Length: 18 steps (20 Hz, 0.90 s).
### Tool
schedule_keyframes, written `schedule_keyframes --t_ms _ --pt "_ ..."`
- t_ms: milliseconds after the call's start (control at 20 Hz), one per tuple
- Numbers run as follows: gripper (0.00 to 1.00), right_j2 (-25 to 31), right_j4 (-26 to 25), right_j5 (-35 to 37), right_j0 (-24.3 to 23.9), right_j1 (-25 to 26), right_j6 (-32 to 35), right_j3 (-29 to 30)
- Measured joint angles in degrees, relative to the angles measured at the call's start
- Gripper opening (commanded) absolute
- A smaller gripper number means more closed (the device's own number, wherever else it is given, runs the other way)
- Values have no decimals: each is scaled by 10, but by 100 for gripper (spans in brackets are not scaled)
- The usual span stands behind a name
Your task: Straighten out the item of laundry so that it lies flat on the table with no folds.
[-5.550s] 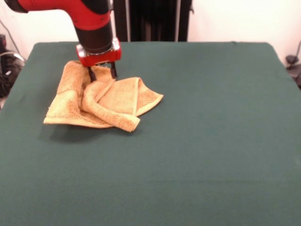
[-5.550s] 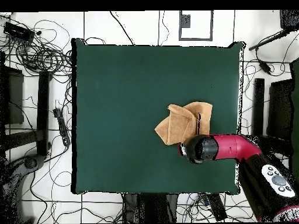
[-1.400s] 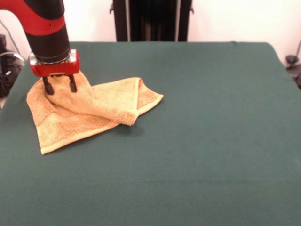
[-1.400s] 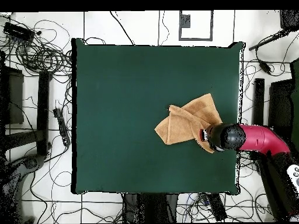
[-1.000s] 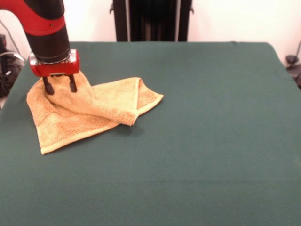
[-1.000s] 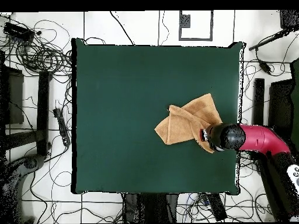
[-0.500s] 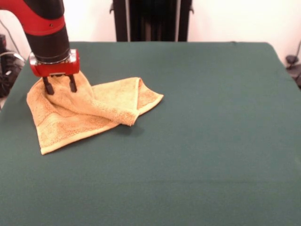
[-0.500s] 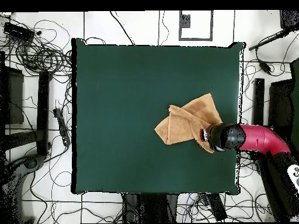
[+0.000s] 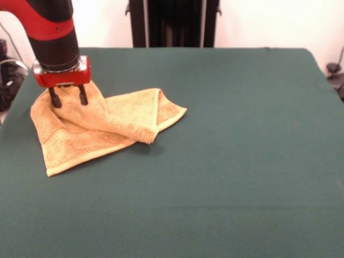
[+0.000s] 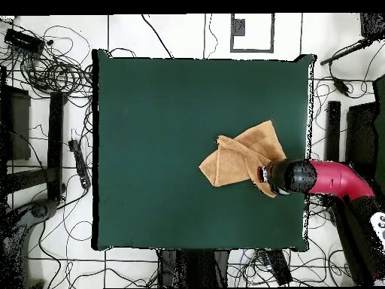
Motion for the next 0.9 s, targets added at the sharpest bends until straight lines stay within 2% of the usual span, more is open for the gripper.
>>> schedule_keyframes --t_ms 900 --pt "100 10 0 6 -11 -44 0 -1"
